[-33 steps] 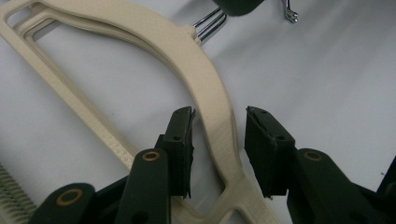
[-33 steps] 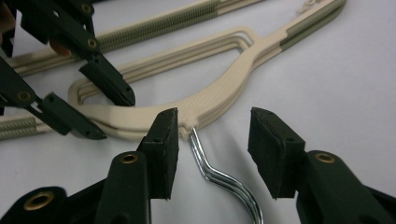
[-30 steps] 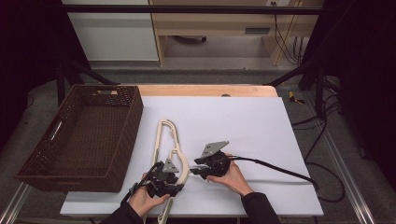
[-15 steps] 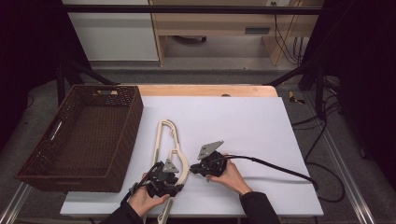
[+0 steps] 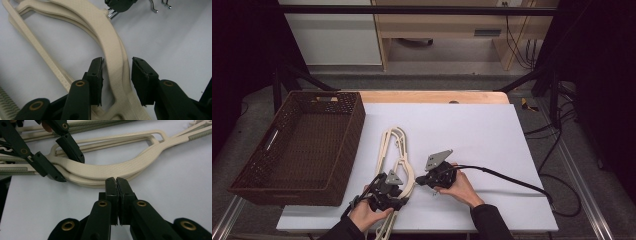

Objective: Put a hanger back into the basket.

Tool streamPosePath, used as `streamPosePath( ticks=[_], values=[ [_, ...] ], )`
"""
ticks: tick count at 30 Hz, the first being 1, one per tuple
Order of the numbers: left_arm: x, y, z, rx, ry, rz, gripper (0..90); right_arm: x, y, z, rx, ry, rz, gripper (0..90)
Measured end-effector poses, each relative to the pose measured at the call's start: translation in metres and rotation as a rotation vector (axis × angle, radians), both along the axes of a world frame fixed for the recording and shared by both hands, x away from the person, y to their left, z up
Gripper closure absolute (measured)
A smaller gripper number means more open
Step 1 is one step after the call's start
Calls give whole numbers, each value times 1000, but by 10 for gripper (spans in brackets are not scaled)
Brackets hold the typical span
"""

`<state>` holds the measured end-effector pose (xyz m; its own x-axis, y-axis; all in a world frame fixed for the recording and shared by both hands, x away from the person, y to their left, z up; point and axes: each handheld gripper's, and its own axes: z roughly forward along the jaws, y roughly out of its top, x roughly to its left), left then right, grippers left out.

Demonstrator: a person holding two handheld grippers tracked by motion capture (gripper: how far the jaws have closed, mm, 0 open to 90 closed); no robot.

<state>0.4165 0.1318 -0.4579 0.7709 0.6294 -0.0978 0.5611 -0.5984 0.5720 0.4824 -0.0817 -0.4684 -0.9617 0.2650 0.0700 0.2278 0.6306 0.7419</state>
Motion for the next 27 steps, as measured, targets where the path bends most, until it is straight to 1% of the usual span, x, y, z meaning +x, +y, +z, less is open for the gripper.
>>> streamPosePath(
  ticks=[2, 3, 5, 6, 7, 9, 12, 13, 16, 18, 19, 22, 23, 24, 25, 27],
  values=[
    [0, 1, 3, -11, -8, 9, 598, -1, -1, 4, 9, -1, 3, 887],
    [1, 2, 4, -20, -10, 9, 592, -2, -1, 6, 12, 5, -10, 888],
    [1, 4, 6, -37, -9, 11, 585, -2, -3, 9, 21, 2, -4, 889],
    [2, 4, 6, -37, -6, 9, 587, -2, -3, 11, 23, 0, -9, 889],
    [2, 3, 6, -37, -7, 18, 596, -3, -4, 13, 23, -4, -12, 889],
    [2, 3, 5, -28, -7, 15, 601, -3, -4, 13, 15, -2, -16, 889],
    [2, 2, 6, -33, -10, 16, 598, -3, -4, 13, 8, 1, -18, 889],
    [2, 1, 7, -33, -12, 13, 595, -3, -4, 14, 16, 6, -20, 889],
    [2, -2, 9, -17, -28, 3, 586, -4, -6, 19, 19, 9, -23, 889],
    [2, -4, 10, -6, -38, -2, 581, -5, -7, 22, 17, 12, -35, 890],
    [2, -5, 10, -8, -35, -4, 577, -5, -7, 24, 13, 15, -36, 889],
    [3, -10, 11, -2, -59, -1, 571, -6, -7, 27, 22, 21, -46, 889],
    [4, -12, 12, 6, -58, -5, 569, -6, -8, 29, 14, 14, -38, 889],
    [4, -14, 12, 4, -67, -1, 569, -8, -7, 31, 8, 21, -54, 889],
    [5, -15, 13, 14, -65, -1, 570, -9, -5, 32, 5, 6, -51, 889],
    [5, -17, 12, 21, -66, 2, 578, -12, -2, 35, 10, 6, -51, 889]
  ],
)
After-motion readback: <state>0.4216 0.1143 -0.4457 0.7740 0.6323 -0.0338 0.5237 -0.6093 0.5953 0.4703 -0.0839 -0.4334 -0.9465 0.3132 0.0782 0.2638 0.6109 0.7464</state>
